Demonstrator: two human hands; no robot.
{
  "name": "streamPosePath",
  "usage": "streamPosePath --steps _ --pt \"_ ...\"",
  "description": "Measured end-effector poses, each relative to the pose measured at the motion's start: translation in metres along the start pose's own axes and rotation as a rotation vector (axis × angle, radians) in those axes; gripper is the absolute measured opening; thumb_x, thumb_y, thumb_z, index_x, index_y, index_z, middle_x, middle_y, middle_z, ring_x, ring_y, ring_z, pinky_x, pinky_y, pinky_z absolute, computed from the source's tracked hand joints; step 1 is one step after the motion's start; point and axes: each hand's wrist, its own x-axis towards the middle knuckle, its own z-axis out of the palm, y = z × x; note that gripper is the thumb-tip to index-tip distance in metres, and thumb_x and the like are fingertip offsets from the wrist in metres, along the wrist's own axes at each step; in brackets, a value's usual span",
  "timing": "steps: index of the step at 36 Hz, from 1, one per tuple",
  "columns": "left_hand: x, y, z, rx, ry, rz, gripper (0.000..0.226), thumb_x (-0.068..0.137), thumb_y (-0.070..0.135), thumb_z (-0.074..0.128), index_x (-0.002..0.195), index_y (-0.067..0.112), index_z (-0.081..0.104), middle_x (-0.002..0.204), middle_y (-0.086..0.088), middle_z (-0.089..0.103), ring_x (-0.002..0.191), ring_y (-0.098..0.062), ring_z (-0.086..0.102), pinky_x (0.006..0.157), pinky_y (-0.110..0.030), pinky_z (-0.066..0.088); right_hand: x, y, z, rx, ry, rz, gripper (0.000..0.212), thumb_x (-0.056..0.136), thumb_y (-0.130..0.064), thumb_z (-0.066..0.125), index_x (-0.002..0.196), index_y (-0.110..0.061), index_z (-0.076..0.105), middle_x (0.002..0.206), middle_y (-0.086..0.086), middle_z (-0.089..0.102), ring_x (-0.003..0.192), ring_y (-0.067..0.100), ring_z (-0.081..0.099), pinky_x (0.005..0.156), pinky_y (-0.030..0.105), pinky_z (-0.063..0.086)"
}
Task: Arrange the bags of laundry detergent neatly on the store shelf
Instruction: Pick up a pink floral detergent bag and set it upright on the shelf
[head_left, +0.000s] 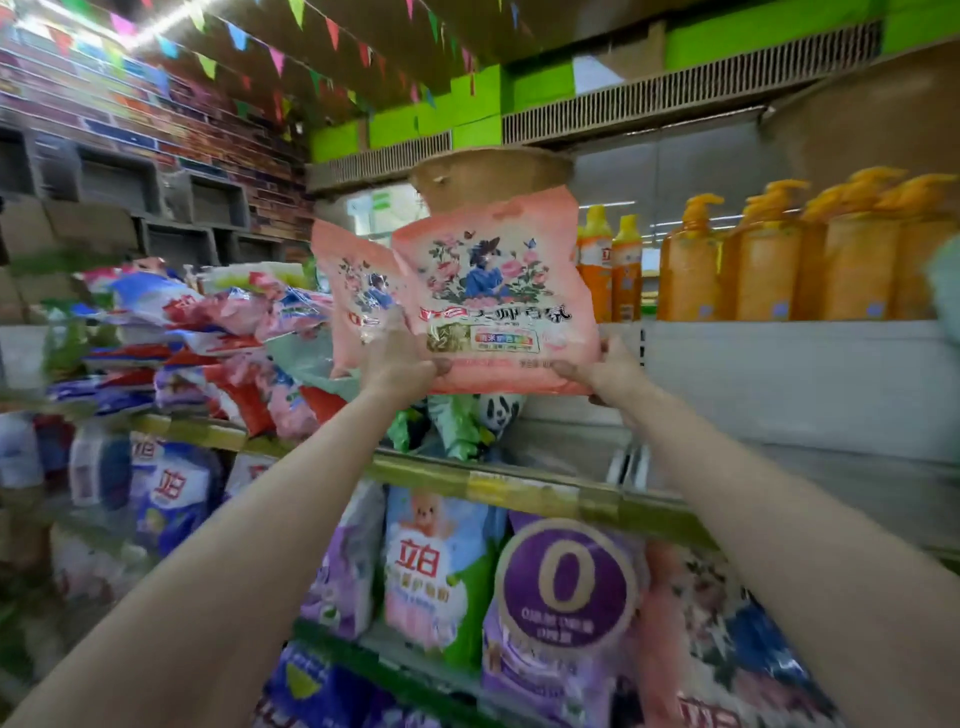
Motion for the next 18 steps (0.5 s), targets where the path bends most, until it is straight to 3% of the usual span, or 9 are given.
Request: streamPosePath --steps 3,6,11,15,18 --pt "-0.030 0.007 -0.002 0.009 -0.010 -0.002 0.061 0.075 0.020 0.077 0.121 0.002 0.041 0.111 -0.014 0.057 0.106 -0.029 0.055 0.088 -0.038 0.045 -0.033 0.005 -0.016 -0.034 0.027 0.038 0.066 0.075 -0.019 0.077 0.128 -0.007 0.040 0.129 0.010 0.054 0.111 0.026 0.055 0.097 0.043 0.047" --pt "-0.054 0.014 -0.004 0.018 -0.052 -0.016 0.071 0.074 0.024 0.078 0.128 0.000 0.038 0.112 -0.018 0.058 0.109 -0.033 0.055 0.089 -0.040 0.045 -0.059 0.001 -0.034 -0.086 0.042 0.052 0.068 0.074 -0.019 0.078 0.129 -0.005 0.041 0.130 0.012 0.055 0.115 0.029 0.055 0.100 0.043 0.045" --pt "-0.082 0.033 -0.006 -0.082 -0.057 0.003 0.070 0.074 0.018 0.078 0.129 0.000 0.039 0.116 -0.017 0.057 0.110 -0.031 0.054 0.089 -0.036 0.043 -0.088 -0.016 -0.066 -0.192 0.086 0.072 0.068 0.074 -0.025 0.078 0.128 -0.006 0.042 0.128 0.011 0.056 0.116 0.030 0.055 0.095 0.041 0.046" --pt "-0.095 0.053 -0.008 -0.097 -0.063 0.042 0.065 0.073 0.021 0.079 0.123 0.005 0.042 0.109 -0.014 0.059 0.105 -0.032 0.057 0.089 -0.040 0.049 -0.106 -0.020 -0.090 -0.182 0.123 0.084 0.068 0.071 -0.027 0.080 0.126 -0.008 0.045 0.126 0.013 0.058 0.114 0.032 0.056 0.078 0.037 0.047" --pt "-0.106 0.070 -0.004 -0.121 -0.085 0.078 0.063 0.072 0.022 0.079 0.121 0.005 0.043 0.109 -0.014 0.059 0.104 -0.032 0.057 0.088 -0.041 0.049 -0.122 -0.018 -0.112 -0.191 0.178 0.087 0.067 0.069 -0.030 0.081 0.125 -0.010 0.048 0.124 0.010 0.060 0.111 0.028 0.058 0.081 0.038 0.050"
